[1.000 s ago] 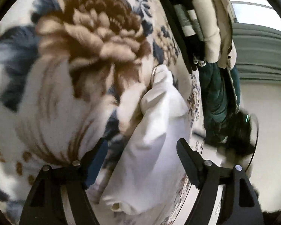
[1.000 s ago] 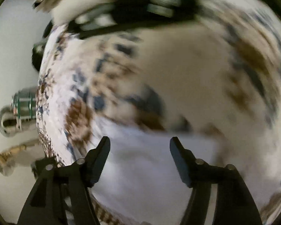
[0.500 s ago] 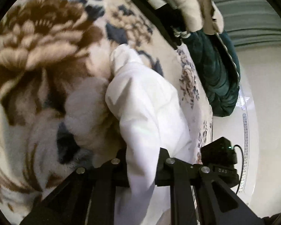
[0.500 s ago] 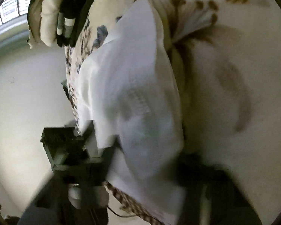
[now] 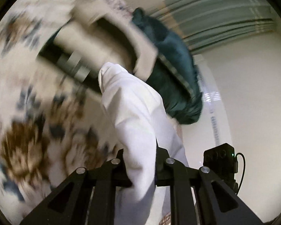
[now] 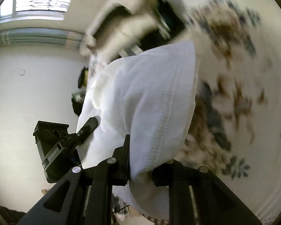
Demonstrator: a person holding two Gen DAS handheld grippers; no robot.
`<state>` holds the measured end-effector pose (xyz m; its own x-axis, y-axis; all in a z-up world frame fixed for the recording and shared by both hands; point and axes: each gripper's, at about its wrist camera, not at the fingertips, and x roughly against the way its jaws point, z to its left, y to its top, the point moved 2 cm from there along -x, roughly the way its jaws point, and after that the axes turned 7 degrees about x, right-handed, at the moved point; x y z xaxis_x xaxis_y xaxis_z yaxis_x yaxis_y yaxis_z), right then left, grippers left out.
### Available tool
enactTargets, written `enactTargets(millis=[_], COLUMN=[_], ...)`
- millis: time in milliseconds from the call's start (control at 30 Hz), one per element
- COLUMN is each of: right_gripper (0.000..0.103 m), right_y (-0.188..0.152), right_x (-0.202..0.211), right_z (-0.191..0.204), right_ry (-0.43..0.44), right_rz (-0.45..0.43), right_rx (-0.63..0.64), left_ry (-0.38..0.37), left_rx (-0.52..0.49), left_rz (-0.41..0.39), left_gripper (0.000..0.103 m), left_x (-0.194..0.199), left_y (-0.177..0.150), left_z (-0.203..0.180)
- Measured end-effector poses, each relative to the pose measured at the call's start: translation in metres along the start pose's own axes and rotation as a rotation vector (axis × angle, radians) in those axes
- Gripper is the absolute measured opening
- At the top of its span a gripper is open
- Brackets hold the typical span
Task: Fold small clothes
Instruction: 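Lift the folded shirt with both grippers and place it on the clothes stack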
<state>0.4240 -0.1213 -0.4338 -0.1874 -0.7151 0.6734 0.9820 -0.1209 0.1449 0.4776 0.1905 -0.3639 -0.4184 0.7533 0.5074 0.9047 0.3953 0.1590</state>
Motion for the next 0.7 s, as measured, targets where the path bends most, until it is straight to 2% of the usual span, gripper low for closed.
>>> enactTargets(millis=[133, 200, 300, 400, 500, 533, 600, 633, 700], right_gripper=[0.018, 0.018, 0.018, 0.018, 0.018, 0.018, 0.018, 0.018, 0.020], right_y=[0.062, 0.105, 0.173, 0.238, 0.290, 0.303, 0.325, 0.332, 0.336], right_x=[0.017, 0.018, 0.006, -0.020, -0.054, -0.066, -0.094, -0.108, -0.127], right_z=[0.062, 0.088, 0.116, 0.128, 0.121, 0.116, 0.098, 0.087, 0.067], right_ry=[-0.023, -0.029, -0.025, -0.037, -0.073, -0.085, -0.128, -0.155, -0.204], right_rz=[-0.106, -0.158, -0.209, -0.222, -0.203, -0.189, -0.160, -0.134, -0.095], right_rx=[0.033, 0.051, 0.072, 0.094, 0.117, 0.118, 0.111, 0.101, 0.093], left_ry=[-0.025, -0.018, 0.000, 0.045, 0.125, 0.173, 0.246, 0.256, 0.298], left_rx=[-0.068, -0.092, -0.096, -0.100, -0.093, -0.086, -0.078, -0.079, -0.111], left_rz=[-0.025, -0.037, -0.053, -0.054, -0.018, 0.006, 0.055, 0.067, 0.051], left_gripper=[0.013, 0.013, 0.015, 0.016, 0.021, 0.022, 0.024, 0.026, 0.041], left_x=[0.011, 0.007, -0.009, -0.038, -0.073, -0.084, -0.100, -0.102, -0.094], left_y=[0.084, 0.132, 0.190, 0.235, 0.259, 0.265, 0.265, 0.261, 0.252], left_z=[-0.043, -0.059, -0.063, -0.047, -0.012, 0.005, 0.029, 0.038, 0.043])
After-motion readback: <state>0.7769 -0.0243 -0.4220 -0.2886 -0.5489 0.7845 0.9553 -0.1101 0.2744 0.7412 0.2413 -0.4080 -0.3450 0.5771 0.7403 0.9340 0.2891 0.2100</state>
